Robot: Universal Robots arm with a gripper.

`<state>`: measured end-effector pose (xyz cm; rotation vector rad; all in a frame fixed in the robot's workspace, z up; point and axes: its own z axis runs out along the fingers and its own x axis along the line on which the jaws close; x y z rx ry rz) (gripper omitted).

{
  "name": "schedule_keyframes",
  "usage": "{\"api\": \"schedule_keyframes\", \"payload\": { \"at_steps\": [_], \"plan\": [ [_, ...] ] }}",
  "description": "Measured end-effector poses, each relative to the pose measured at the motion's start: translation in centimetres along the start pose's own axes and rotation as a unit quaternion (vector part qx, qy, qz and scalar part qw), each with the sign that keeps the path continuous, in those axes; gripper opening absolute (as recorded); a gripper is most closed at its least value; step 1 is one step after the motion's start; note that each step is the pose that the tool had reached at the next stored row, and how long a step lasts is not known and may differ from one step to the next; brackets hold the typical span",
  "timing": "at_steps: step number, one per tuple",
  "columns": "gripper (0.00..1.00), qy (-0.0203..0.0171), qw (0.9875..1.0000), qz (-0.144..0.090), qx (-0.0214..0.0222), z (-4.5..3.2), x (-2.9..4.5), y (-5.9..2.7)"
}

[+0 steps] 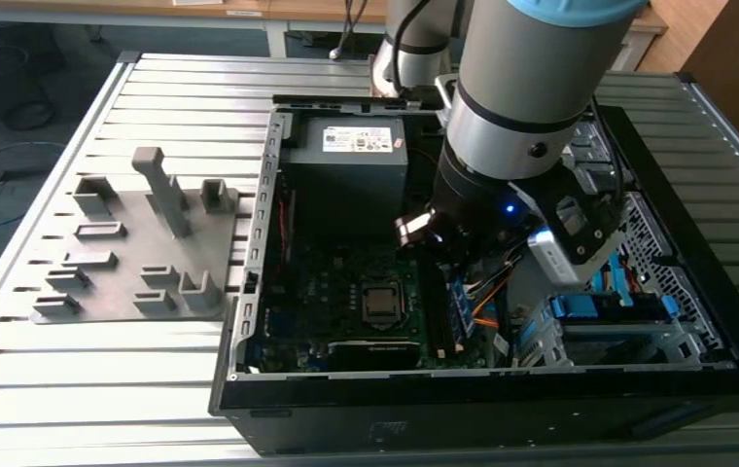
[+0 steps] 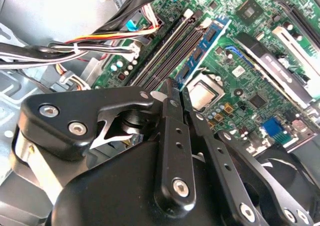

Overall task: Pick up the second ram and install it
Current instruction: 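Insert the second ram into the second slot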

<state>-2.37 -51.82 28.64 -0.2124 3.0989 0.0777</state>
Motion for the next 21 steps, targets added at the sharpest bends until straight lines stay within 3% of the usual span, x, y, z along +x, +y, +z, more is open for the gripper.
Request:
{"api": "schedule_keyframes", "payload": {
  "at_steps": [7, 15, 21],
  "plan": [
    [0.14, -0.0015, 0.9995, 0.032, 0.0012, 0.03, 0.0, 0.0],
    [0.14, -0.0037, 0.9969, 0.079, 0.003, 0.06, 0.0, 0.0],
    [0.14, -0.0043, 0.9959, 0.09, 0.0034, 0.07, 0.0, 0.0]
  ]
}}
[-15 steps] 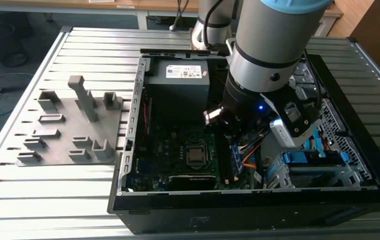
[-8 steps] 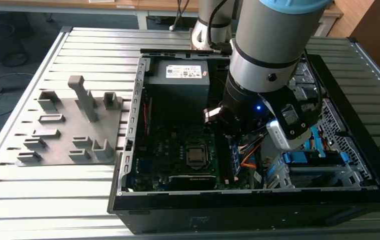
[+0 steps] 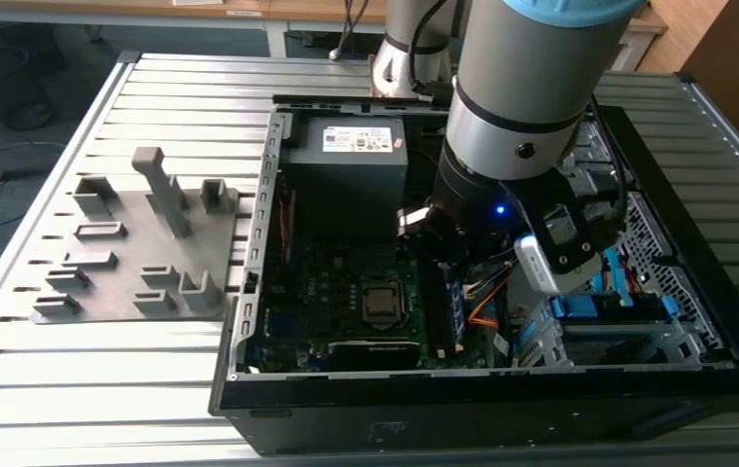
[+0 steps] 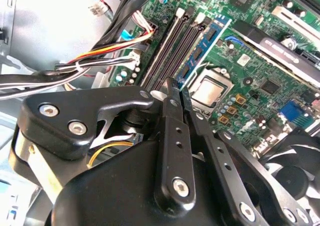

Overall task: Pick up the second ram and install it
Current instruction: 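Insert the second ram into the second slot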

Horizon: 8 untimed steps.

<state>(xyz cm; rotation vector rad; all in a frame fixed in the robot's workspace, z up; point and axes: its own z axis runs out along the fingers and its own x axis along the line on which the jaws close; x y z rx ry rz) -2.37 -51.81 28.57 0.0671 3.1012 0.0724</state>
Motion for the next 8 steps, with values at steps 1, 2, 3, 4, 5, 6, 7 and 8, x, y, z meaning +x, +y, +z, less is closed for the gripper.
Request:
{"api": "schedule_keyframes", "payload": {
  "at_steps": [1, 2, 3, 4, 5, 6, 7, 8],
  "plan": [
    [0.14, 0.0, 1.0, 0.001, 0.0, 0.0, 0.0, 0.0],
    [0.14, -0.0001, 1.0, 0.001, 0.0001, 0.0, 0.0, 0.0],
    [0.14, -0.0001, 1.0, 0.001, 0.0, 0.0, 0.0, 0.0],
    [0.14, 0.0, 1.0, 0.001, 0.0, 0.0, 0.0, 0.0],
    [0.14, -0.0001, 1.0, 0.001, 0.0, 0.0, 0.0, 0.0],
    [0.14, 0.0, 1.0, 0.001, 0.0001, 0.01, 0.0, 0.0],
    [0.14, -0.0001, 1.0, 0.001, 0.0001, 0.04, 0.0, 0.0],
    [0.14, -0.0001, 1.0, 0.001, 0.0, 0.09, 0.0, 0.0]
  ]
}}
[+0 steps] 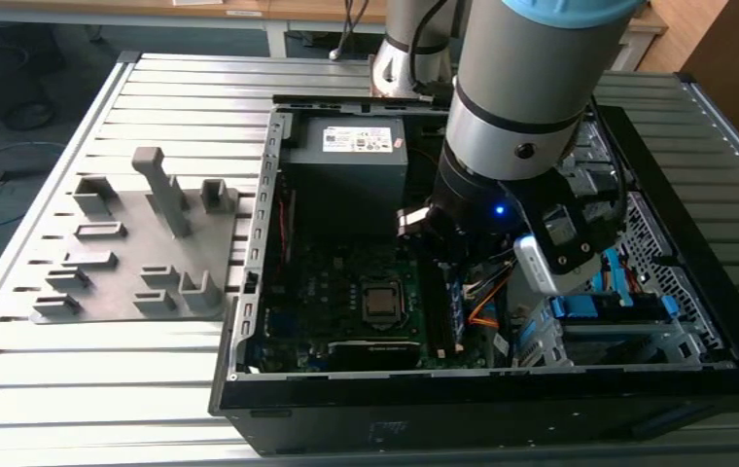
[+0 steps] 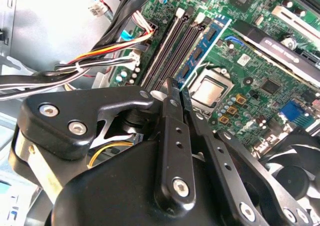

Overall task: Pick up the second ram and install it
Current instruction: 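Insert the second ram into the second slot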

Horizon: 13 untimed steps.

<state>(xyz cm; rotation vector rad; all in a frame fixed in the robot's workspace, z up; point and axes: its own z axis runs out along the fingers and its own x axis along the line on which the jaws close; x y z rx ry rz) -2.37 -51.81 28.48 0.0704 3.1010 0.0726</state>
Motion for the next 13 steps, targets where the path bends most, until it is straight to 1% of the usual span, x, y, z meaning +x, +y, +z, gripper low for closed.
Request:
{"api": "schedule_keyframes", "payload": {
  "at_steps": [7, 13],
  "plan": [
    [0.14, 0.0, 1.0, 0.0, 0.0002, 0.6, 0.02, -0.02],
    [0.14, 0.0, 1.0, 0.0, 0.0003, 1.05, 0.06, 0.18]
  ]
}}
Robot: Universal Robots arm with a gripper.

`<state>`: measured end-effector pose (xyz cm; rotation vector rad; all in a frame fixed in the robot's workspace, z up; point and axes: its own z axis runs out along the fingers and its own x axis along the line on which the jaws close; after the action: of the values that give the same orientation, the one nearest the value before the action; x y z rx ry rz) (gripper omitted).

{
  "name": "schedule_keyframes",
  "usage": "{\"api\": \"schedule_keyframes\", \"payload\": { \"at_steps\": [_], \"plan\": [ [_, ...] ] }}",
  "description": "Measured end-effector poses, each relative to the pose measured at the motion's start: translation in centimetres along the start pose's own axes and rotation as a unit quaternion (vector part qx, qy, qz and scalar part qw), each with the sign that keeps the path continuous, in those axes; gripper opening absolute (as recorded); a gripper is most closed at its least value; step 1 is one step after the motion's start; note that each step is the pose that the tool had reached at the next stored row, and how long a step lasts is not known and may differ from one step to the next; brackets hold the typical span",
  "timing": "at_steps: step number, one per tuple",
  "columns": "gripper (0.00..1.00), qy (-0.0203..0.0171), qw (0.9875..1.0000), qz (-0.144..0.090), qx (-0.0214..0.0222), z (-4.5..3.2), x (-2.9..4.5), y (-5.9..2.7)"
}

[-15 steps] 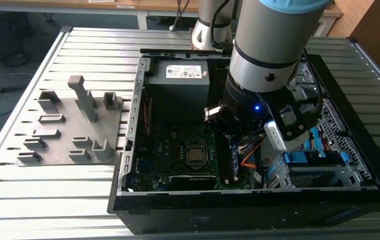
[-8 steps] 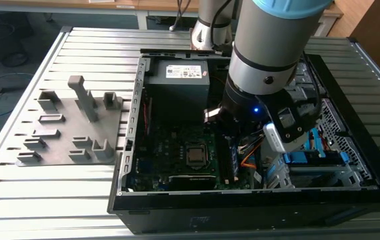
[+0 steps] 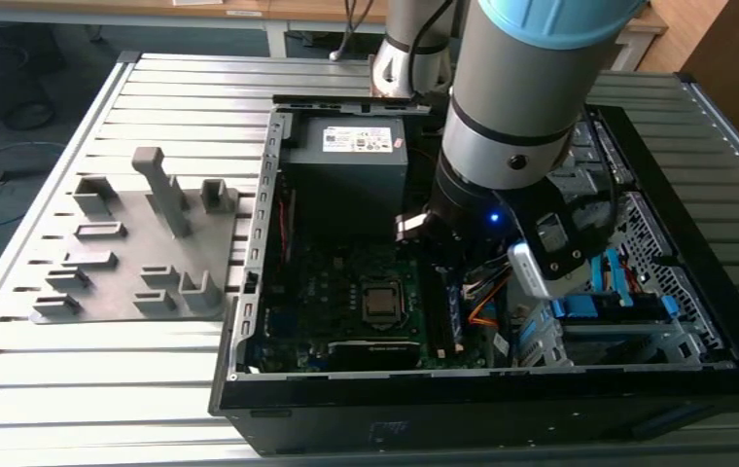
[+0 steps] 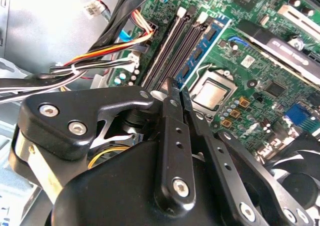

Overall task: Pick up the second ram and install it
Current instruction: 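Insert the second ram into the second slot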

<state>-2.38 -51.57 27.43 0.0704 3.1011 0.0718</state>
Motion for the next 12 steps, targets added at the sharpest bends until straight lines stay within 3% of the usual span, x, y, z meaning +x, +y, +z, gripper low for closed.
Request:
{"api": "schedule_keyframes", "payload": {
  "at_steps": [12],
  "plan": [
    [0.14, 0.0, 1.0, 0.0, 0.0001, 0.94, 0.05, 0.25]
  ]
}}
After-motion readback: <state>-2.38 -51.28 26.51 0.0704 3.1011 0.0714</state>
